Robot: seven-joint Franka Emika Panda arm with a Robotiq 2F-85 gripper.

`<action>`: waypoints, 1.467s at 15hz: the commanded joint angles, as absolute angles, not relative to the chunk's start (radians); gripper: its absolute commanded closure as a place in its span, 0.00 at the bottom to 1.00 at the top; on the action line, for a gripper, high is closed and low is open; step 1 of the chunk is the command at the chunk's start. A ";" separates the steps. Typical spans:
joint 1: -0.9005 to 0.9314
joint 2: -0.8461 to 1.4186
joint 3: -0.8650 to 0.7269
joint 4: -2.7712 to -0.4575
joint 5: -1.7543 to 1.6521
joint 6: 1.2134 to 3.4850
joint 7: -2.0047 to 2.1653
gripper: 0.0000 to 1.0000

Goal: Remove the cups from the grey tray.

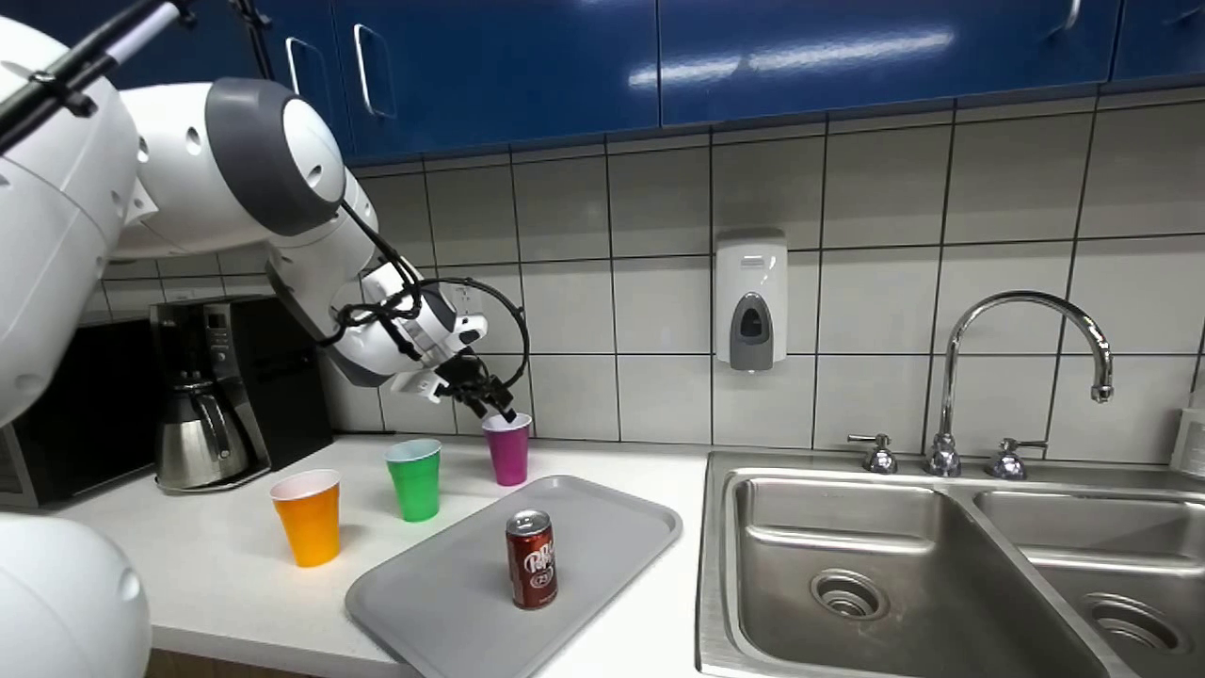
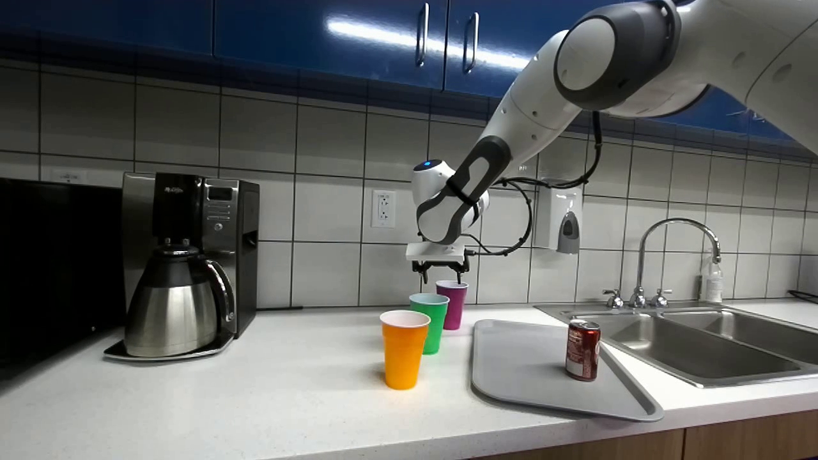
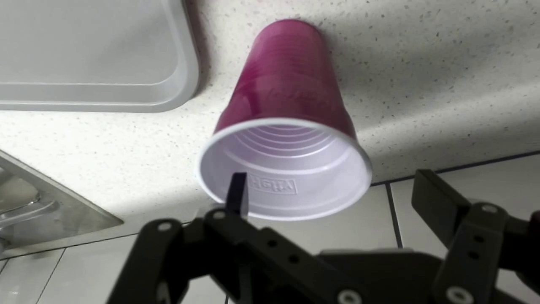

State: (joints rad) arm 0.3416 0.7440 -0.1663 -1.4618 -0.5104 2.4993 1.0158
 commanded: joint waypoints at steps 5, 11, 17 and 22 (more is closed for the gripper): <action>0.344 0.599 -0.167 -1.607 -0.501 2.544 0.974 0.00; 0.345 0.438 -0.169 -1.811 -0.528 2.605 0.978 0.00; 0.335 0.257 -0.159 -2.022 -0.580 2.631 0.993 0.00; 0.300 0.102 -0.124 -2.175 -0.654 2.617 1.008 0.00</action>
